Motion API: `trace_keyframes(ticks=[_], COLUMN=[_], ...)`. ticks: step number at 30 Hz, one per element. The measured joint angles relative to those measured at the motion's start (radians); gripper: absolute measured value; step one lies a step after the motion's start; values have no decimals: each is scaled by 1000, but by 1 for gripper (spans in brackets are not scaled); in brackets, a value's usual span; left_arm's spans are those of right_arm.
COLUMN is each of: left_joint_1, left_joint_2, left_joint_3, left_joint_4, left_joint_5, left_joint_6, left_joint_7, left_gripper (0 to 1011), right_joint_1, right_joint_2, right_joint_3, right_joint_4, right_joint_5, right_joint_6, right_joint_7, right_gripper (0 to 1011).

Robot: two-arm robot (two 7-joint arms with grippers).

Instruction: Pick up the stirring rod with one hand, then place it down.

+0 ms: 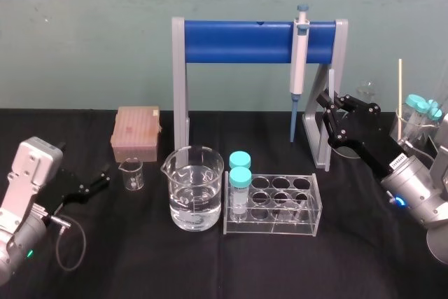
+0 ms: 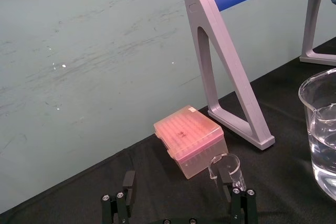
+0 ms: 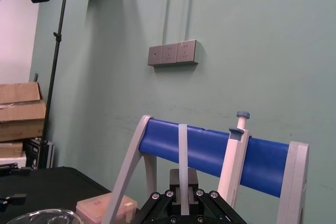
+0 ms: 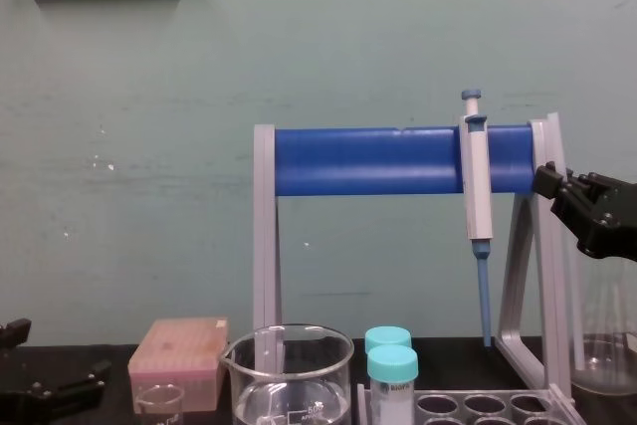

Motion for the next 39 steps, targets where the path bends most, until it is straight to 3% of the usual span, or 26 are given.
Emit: trace_keyframes(ticks=[27, 39], left_joint_1=[0, 0], left_joint_2=[0, 0], left_joint_3=[0, 0], left_joint_4=[0, 0], left_joint_5=[0, 0], left_joint_6=[0, 0], left_joint_7=[0, 0], left_gripper=[1000, 1000], right_joint_1=[0, 2], right_joint_2=[-2, -22], right_joint_3=[4, 11], right_joint_4=[0, -37], right_joint_5=[0, 59], right_joint_6=[3, 26], right_joint_7=[4, 80], right_gripper=[72, 72])
